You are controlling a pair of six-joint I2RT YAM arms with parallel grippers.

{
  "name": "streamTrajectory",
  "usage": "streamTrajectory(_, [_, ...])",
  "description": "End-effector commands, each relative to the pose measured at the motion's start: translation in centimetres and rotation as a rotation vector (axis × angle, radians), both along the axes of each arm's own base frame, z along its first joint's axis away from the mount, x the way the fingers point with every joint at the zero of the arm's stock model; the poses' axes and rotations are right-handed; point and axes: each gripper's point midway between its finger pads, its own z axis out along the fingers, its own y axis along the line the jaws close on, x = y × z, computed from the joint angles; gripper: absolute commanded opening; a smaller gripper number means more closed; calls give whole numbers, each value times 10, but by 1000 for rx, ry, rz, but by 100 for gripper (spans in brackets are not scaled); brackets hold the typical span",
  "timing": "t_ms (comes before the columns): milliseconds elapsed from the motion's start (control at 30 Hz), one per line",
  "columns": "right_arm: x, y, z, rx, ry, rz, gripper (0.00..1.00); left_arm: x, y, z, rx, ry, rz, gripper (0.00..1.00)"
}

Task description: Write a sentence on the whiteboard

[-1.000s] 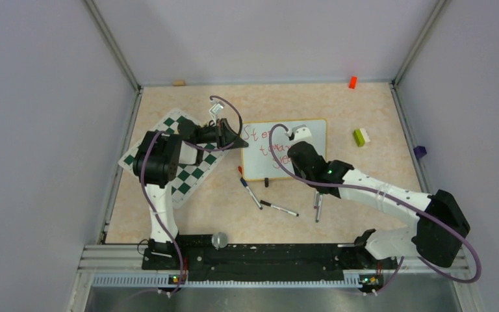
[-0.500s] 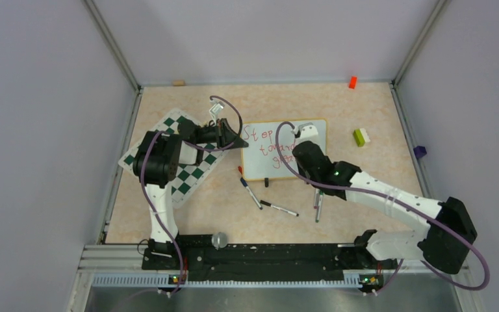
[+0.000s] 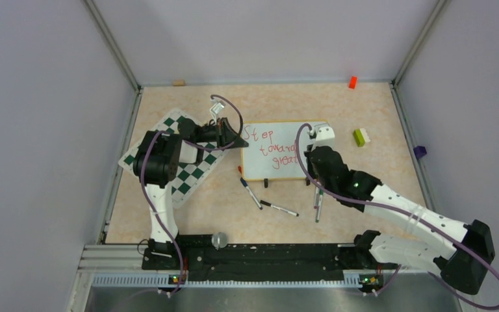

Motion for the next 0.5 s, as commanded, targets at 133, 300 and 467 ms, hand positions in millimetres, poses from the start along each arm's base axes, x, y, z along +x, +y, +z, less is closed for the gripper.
streamTrajectory(133, [-8,-9,5,79,-31,-18,0,4,-3,19,-27,-118,-3,0])
streamTrajectory(300, [-11,-1,-5,100,-4,12,0,6,-1,18,-29,-109,7,0])
streamTrajectory(467, [-8,7,-11,117,0,36,0,6,1,17,-31,-109,24,0])
